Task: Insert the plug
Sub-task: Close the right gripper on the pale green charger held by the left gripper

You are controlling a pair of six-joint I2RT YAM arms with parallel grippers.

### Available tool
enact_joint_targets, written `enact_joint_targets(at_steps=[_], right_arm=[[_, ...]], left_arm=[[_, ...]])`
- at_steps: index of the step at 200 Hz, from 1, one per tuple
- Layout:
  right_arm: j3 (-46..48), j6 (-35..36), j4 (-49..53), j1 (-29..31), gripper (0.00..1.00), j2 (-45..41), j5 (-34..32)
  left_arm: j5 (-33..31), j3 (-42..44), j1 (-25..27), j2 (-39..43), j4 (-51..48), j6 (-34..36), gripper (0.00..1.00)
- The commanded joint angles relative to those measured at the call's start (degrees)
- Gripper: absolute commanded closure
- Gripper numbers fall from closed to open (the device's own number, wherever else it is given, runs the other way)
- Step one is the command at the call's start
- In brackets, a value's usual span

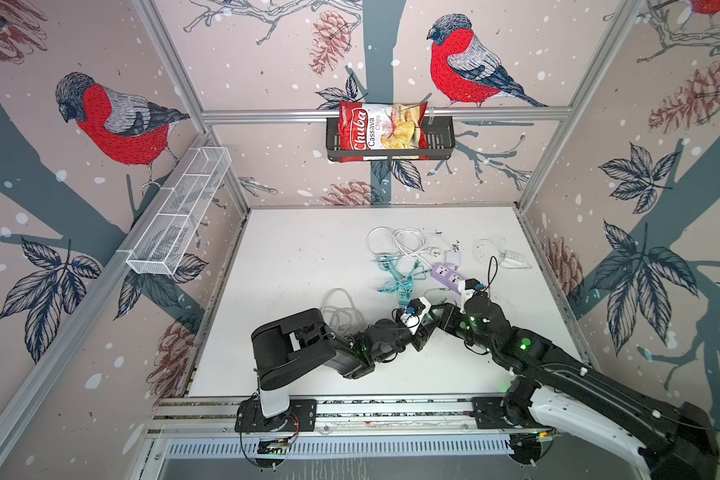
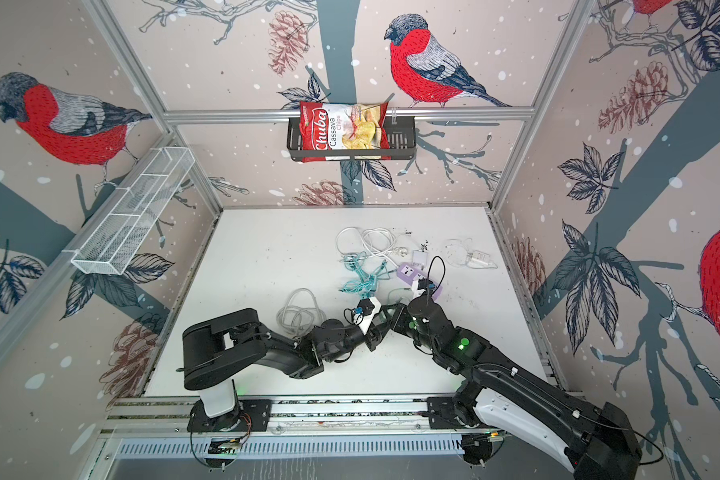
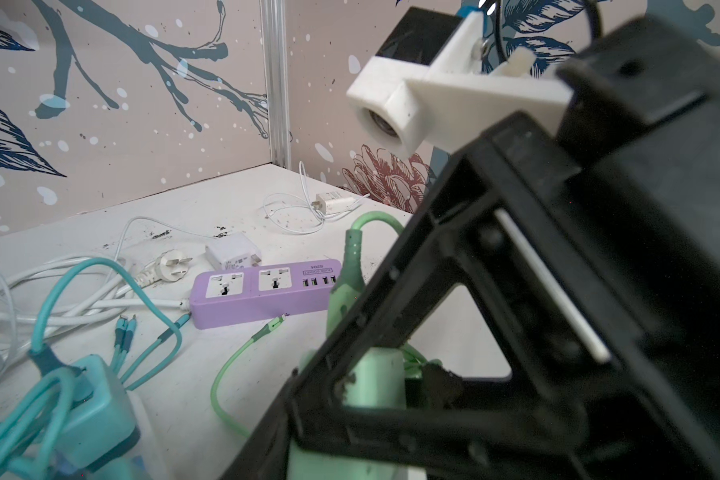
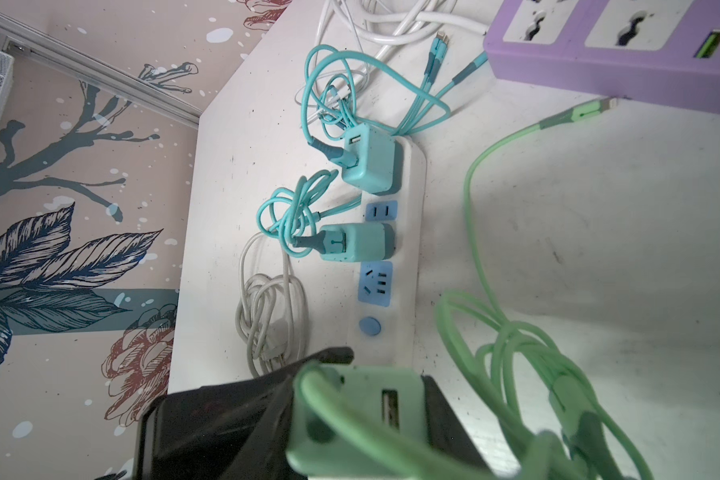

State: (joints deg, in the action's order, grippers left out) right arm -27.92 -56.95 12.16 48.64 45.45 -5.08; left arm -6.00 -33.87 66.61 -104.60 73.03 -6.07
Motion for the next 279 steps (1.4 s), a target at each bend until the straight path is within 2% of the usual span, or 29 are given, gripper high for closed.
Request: enact_joint_targets(at_steps=[1,45,61,75,106,144,172,194,210,250,279], right_arm=[[0.0,0.1,-4.2,0.1,0.81,-0.7,1.7],[0.3,0.2,-5.2,0.1,0.81,-1.0,2.4],[0.3,0.3,-5.5,0.1,0.81,-1.0,2.5],[0.3,0.4,-5.6,0.1,0.81,-1.1,2.5],[0.2,0.4,-5.7,0.1,0.8,-1.2,2.5],[0.0,0.8,-6.2,0.2,0.79,-1.2,2.9],[0.1,1.5,-6.9,0.1,0.69,-1.4,3.4],[-0.2,1.9,-6.7,0.1,0.48,-1.7,3.0],[-0.5,2.3,-6.5,0.1,0.36,-2.2,2.5],[-0.4,4.8,-5.3,-0.6,0.28,-6.4,0.9],[-1.5,9.3,-1.1,-2.4,0.26,-11.4,3.2]], left_arm=[[7.7,-0.6,-0.3,-0.5,3.7,-0.9,0.64],[10.1,-2.1,-0.6,-0.7,1.0,-0.2,0.85],[11.0,-2.4,-0.6,-0.9,0.9,-0.3,0.85],[11.4,-2.3,-0.6,-1.3,1.9,-0.8,0.79],[11.9,-2.6,-0.6,-1.6,1.5,-0.9,0.77],[12.0,-3.1,-0.6,-1.2,-0.2,0.0,0.98],[11.7,-3.0,-1.0,-0.7,-1.0,0.0,1.0],[11.6,-2.8,-1.3,-0.5,-0.6,-0.4,1.0],[11.7,-2.6,-1.5,-0.4,-0.7,-0.4,1.0],[14.1,-1.6,-3.5,1.2,-1.8,-0.2,1.0],[26.7,-1.0,-9.2,3.4,-2.9,-2.0,1.0]])
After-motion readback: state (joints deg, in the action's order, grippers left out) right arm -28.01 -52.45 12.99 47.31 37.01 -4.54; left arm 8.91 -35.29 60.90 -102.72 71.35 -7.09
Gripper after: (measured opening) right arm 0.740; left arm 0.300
